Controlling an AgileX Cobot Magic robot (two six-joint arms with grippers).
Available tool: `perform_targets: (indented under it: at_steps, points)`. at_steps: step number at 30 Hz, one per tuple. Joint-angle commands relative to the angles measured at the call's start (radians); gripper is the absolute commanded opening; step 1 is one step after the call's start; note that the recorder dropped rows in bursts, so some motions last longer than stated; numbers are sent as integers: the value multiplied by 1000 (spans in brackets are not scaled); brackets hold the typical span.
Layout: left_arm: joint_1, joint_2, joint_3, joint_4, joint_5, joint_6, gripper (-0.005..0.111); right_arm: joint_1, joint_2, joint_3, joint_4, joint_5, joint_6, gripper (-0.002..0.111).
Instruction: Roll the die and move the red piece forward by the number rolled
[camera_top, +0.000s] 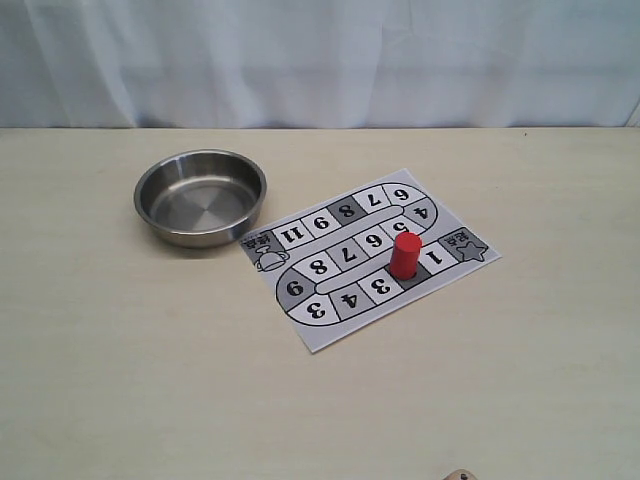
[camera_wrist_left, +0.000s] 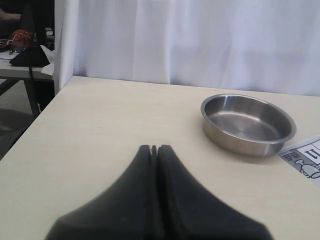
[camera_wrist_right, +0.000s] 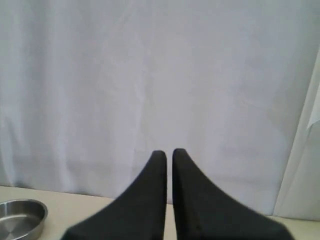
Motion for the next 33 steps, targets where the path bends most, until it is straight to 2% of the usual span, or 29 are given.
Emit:
perform_targets:
  at_steps: [1,5,9,16,20,22,27,33]
  points:
    - [0,-1,-5,0,-11,0,0,2,-4,218,-3,-288,-5,4]
    - [0,-1,-5,0,-11,0,0,2,-4,375,-3,-503,-46,4]
    - [0,-1,-5,0,-11,0,0,2,-4,490,-3,-572,-48,4]
    - [0,-1,-5,2,-11,0,0,2,-4,605,-3,-569,-48,4]
    - [0,-1,-5,2,-11,0,0,2,-4,605,-3,-421,-48,4]
    - [0,-1,-5,2,-11,0,0,2,-4,605,-14,-411,-42,4]
    - [0,-1,-5,2,-11,0,0,2,-4,605,-198,-411,159,4]
    - [0,-1,-5,2,-11,0,0,2,-4,605,-205,-409,165,4]
